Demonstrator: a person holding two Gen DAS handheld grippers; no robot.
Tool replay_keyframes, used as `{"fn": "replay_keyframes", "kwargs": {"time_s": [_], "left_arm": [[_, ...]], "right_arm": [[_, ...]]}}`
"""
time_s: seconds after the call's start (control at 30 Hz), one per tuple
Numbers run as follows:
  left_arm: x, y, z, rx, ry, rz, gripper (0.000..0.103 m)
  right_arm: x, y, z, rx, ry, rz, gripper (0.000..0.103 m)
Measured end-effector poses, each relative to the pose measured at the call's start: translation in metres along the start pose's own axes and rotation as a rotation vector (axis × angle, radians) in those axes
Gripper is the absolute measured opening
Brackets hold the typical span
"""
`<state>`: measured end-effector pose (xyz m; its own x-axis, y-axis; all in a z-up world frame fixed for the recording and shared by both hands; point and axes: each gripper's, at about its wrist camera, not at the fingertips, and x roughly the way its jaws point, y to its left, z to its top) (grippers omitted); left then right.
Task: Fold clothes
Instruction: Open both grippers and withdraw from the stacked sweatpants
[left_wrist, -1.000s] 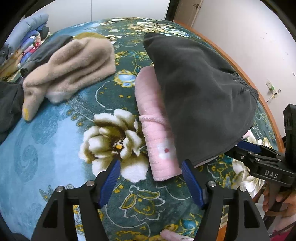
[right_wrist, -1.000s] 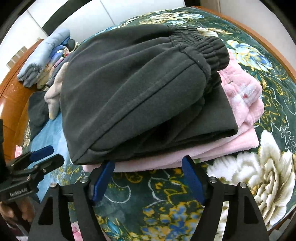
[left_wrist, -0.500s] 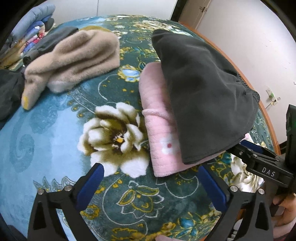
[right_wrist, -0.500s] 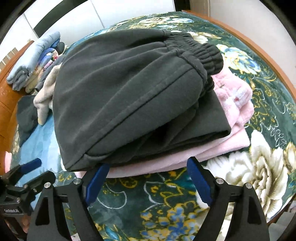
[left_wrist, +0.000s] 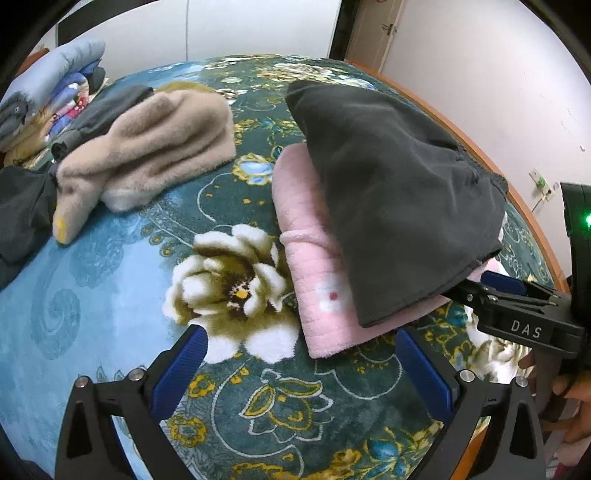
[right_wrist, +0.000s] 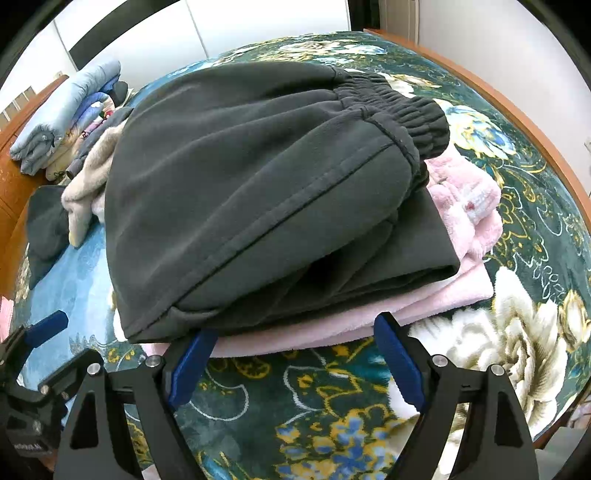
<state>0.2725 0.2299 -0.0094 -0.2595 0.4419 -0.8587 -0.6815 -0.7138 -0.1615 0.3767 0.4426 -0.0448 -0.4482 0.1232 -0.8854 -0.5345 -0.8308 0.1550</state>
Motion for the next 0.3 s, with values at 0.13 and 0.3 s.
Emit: {"fn": "replay_keyframes", "kwargs": {"time_s": [0.13, 0.3], "left_arm": [[0.004, -0.007, -0.001, 0.018, 0.022, -0.015, 0.103], [0.003, -0.02, -0.006, 0.055, 0.015, -0.023, 0.103]], "right_arm": [[-0.003, -0.002, -0.003, 0.001, 0.002, 0.009, 0.087], [-0.009, -0.001, -0.008, -0.018, -0.004, 0.015, 0.087]]}}
